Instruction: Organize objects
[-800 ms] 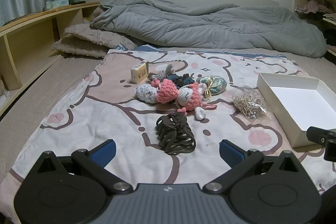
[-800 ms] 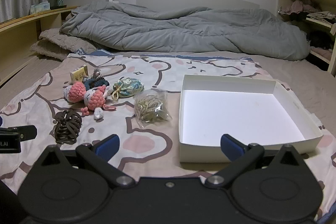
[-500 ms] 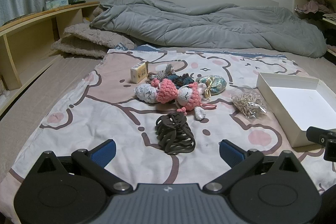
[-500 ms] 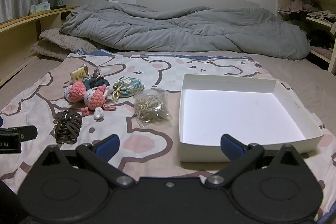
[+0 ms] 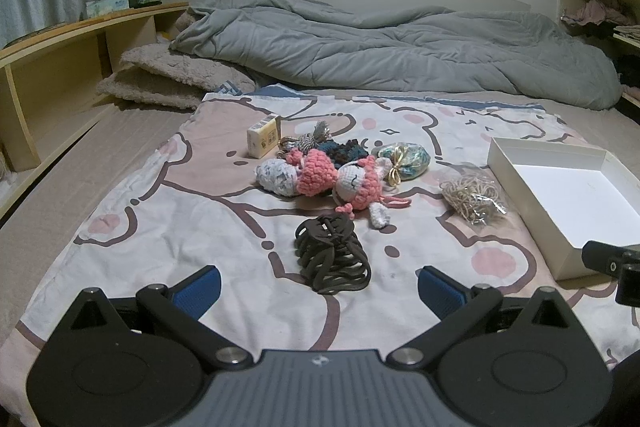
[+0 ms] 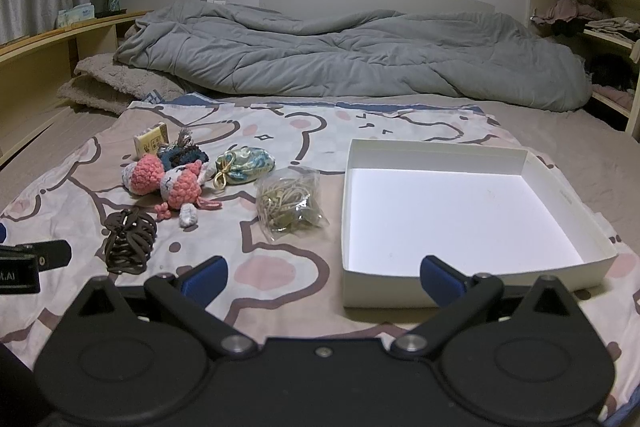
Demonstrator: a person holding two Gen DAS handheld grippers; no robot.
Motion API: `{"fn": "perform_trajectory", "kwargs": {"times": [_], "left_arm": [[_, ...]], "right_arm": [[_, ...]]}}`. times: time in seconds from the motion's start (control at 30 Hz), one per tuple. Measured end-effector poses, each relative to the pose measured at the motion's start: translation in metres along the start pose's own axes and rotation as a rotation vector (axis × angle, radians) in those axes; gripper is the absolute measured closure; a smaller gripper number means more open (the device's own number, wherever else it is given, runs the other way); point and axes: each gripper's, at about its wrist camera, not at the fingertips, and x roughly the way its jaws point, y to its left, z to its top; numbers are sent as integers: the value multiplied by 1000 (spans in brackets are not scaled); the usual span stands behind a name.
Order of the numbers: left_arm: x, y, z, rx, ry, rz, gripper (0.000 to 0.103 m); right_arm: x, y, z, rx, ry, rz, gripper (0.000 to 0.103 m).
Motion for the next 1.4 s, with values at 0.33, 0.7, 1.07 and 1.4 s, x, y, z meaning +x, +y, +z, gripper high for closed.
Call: {"fn": "perform_trajectory", "kwargs": {"times": [0.33, 0.7, 1.07, 1.4], "left_arm": [[0, -1, 0, -1, 1, -1, 0], [0, 0, 0, -2, 2, -1, 0], [0, -1, 0, -3, 3, -2, 0], [1, 0, 0, -4, 3, -2, 0]], "right_arm": [[0, -1, 0, 1, 3, 2, 0], [1, -1, 1, 8, 9, 6, 0], [1, -1, 0, 7, 9, 5, 0], [1, -1, 1, 7, 9, 4, 0]]}}
